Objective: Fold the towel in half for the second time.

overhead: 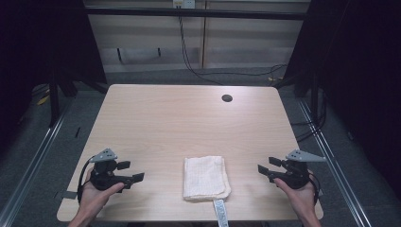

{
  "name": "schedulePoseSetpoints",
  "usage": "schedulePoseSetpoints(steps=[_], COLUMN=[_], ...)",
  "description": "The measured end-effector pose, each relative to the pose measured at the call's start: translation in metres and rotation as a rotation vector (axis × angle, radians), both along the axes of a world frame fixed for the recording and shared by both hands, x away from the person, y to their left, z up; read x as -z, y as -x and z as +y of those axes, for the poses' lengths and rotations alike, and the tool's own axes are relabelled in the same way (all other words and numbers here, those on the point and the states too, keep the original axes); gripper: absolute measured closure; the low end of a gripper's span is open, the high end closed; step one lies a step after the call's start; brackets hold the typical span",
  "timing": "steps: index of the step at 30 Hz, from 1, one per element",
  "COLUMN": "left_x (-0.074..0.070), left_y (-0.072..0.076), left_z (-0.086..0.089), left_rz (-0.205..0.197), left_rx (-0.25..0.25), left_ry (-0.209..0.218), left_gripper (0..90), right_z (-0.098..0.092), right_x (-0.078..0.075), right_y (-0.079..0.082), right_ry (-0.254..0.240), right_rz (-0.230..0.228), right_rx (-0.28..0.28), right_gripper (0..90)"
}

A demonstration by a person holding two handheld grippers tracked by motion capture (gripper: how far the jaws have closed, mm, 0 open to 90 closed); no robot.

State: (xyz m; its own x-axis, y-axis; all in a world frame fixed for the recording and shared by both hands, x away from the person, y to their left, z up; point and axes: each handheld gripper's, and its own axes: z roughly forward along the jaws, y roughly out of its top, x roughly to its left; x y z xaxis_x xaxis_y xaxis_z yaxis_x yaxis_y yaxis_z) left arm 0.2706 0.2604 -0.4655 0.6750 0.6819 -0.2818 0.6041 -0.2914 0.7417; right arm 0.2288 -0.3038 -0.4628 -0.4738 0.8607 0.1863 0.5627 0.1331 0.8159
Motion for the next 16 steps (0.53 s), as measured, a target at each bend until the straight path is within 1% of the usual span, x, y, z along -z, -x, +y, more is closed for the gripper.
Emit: schedulePoseSetpoints(steps=[2,3,5,6,7,8,9,10,12,13,15,16], left_x=[0.004,0.006,0.008,0.007,0.005,0.004,0.005,0.006,0.010,0.011,0.011,0.010], left_y=[0.004,0.005,0.006,0.005,0.004,0.001,-0.002,-0.003,-0.004,-0.004,-0.004,-0.004], left_z=[0.010,0.013,0.020,0.024,0.028,0.030,0.032,0.033,0.031,0.029,0.026,0.024], left_rz=[-0.009,-0.008,-0.016,-0.041,-0.063,-0.066,-0.055,-0.053,-0.030,-0.025,-0.033,-0.031], left_rx=[-0.021,-0.031,-0.056,-0.093,-0.145,-0.161,-0.163,-0.176,-0.160,-0.149,-0.138,-0.134], left_ry=[0.005,0.006,-0.014,-0.015,0.000,0.013,0.010,0.010,0.007,-0.004,-0.003,-0.009], left_gripper=[20.7,21.0,21.0,22.2,25.3,24.3,21.8,22.4,22.9,22.9,22.9,22.8], right_z=[-0.004,-0.006,-0.011,-0.013,-0.015,-0.018,-0.020,-0.021,-0.025,-0.025,-0.024,-0.023], right_x=[0.000,0.000,0.003,0.004,0.006,0.008,0.010,0.012,0.013,0.014,0.015,0.017], right_y=[0.001,0.001,0.001,0.001,0.002,0.002,0.001,0.001,-0.001,-0.001,-0.003,-0.004], right_ry=[0.013,0.018,0.027,0.048,0.050,0.048,0.046,0.046,0.035,0.029,0.042,0.047], right_rz=[-0.012,-0.020,-0.025,-0.026,-0.022,-0.019,-0.014,-0.011,0.006,0.011,0.013,0.019], right_rx=[0.015,0.025,0.045,0.051,0.064,0.073,0.079,0.088,0.114,0.120,0.123,0.116], right_gripper=[37.1,36.9,35.9,35.7,35.7,35.5,35.5,35.6,35.0,34.6,33.9,33.8])
